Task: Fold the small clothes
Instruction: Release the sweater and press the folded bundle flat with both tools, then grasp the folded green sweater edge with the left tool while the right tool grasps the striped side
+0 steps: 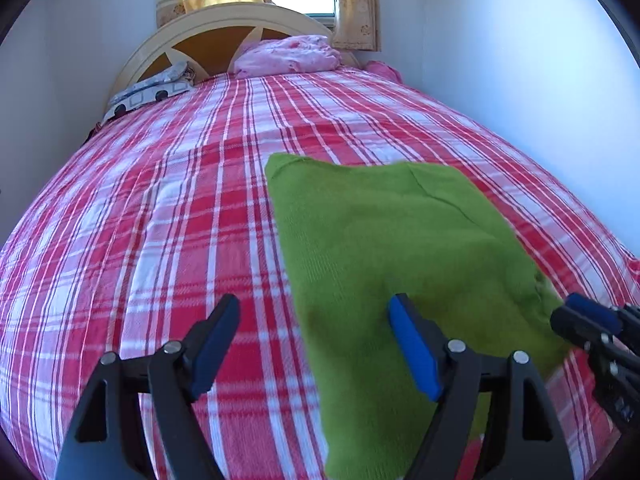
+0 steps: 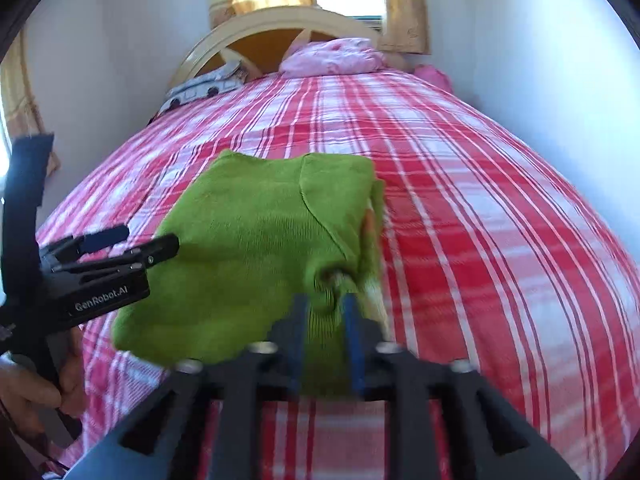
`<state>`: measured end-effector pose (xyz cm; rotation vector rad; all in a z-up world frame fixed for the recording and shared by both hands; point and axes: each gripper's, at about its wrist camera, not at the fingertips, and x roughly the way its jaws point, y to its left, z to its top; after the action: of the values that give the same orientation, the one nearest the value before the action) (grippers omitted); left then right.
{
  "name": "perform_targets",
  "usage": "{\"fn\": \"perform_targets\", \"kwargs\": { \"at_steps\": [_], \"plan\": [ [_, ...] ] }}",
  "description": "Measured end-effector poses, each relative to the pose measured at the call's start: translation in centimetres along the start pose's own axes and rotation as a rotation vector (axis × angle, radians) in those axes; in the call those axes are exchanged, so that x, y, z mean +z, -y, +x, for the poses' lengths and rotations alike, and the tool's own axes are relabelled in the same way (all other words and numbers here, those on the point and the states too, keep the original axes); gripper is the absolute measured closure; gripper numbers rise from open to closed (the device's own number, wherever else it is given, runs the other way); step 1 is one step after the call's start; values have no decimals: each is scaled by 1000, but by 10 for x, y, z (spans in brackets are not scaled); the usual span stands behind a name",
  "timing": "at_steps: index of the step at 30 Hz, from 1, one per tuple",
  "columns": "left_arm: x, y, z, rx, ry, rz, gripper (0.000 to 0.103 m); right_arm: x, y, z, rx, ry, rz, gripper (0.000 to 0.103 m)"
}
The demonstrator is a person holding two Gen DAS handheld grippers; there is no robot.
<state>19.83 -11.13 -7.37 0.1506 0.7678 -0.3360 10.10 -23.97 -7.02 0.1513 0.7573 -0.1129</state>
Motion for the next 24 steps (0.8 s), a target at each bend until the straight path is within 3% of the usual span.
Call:
{"fn": "perform_targets", "kwargs": {
  "at_steps": [1, 2, 8, 15, 20, 24],
  "plan": [
    [-4, -1, -2, -4, -12, -5, 23, -4, 1, -4, 2, 6, 27, 42],
    [-7, -1, -4, -8, -18, -8, 23, -9, 3, -9, 5, 14, 55, 37],
    [-23, -9, -19, -23, -16, -17, 23, -31, 1, -20, 59, 17, 161, 37],
    [-35, -20, -37, -31, 11, -2, 1, -44, -22, -30, 75, 26, 95, 37],
    [-30, -45, -39, -134, -1, -69, 0, -35, -22, -37, 100, 24, 19, 37],
    [-11, -64, -31, -204, -10, -154, 0, -13, 2, -41, 73, 71, 51, 37]
  ]
}}
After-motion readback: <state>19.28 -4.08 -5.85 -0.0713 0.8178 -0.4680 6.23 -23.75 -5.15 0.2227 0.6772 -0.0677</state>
